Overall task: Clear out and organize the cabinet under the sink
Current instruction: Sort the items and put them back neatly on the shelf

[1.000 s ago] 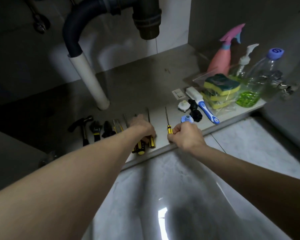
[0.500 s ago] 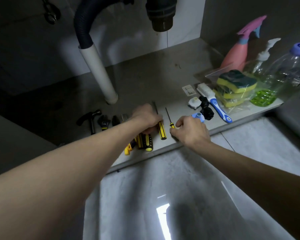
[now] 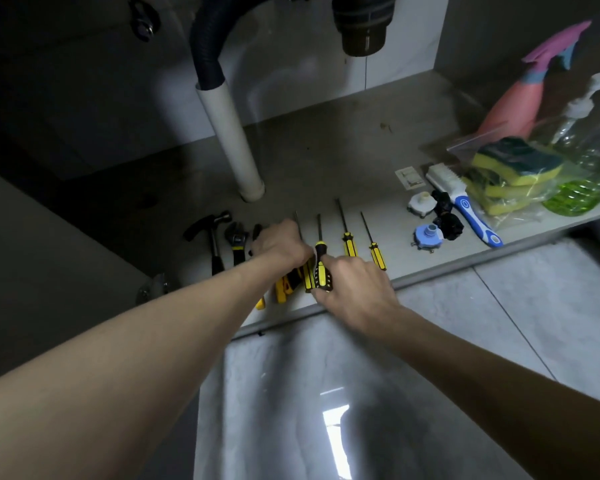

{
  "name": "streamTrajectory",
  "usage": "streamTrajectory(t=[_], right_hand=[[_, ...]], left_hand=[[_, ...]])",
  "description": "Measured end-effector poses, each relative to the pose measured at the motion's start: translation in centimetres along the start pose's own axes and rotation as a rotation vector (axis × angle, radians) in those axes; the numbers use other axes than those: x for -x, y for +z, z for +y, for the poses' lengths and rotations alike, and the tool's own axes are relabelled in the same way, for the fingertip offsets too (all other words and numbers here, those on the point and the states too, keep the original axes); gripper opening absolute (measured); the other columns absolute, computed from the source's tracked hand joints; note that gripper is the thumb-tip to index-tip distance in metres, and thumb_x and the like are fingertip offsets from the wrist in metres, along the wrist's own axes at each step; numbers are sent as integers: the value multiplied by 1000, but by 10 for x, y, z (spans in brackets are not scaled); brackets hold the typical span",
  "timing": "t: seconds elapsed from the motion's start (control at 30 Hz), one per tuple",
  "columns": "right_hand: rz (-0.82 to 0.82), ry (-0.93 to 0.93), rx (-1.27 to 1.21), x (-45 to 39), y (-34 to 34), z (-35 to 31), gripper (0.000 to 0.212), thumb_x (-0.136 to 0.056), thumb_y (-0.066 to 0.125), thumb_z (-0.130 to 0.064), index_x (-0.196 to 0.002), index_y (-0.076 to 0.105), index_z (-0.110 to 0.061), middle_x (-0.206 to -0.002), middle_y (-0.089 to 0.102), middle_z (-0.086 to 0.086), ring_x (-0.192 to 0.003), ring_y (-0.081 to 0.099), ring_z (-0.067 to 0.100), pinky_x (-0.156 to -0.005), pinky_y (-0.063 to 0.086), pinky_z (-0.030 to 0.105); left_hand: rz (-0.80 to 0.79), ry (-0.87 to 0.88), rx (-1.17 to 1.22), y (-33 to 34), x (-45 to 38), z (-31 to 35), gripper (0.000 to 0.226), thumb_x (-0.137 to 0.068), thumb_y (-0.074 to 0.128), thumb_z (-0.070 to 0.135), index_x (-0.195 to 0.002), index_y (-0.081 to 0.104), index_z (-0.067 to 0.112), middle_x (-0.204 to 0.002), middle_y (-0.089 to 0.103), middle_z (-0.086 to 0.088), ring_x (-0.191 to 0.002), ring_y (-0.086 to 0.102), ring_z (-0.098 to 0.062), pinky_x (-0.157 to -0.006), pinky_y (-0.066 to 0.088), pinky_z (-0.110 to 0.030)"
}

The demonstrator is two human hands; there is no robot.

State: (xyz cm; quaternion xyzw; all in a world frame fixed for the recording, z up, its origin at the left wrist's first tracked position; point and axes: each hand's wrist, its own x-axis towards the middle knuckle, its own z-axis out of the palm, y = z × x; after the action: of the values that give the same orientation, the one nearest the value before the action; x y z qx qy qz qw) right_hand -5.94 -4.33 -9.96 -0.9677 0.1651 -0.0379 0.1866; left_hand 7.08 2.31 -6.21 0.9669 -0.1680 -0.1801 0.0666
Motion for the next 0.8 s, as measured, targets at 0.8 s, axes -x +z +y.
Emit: streamTrajectory(t=[0.8], right_hand=[[132,307,-206,2,-26,61,32,-92,65,-30,-122,63,-19,-110,60,0,-94,62,26,-77,50,36]], left_hand=[[-36,688,-140,-7,-6,42,44,-85,60,-4,-117,70,25,-127,58,0,-119,56,-23,-93,47,-31]])
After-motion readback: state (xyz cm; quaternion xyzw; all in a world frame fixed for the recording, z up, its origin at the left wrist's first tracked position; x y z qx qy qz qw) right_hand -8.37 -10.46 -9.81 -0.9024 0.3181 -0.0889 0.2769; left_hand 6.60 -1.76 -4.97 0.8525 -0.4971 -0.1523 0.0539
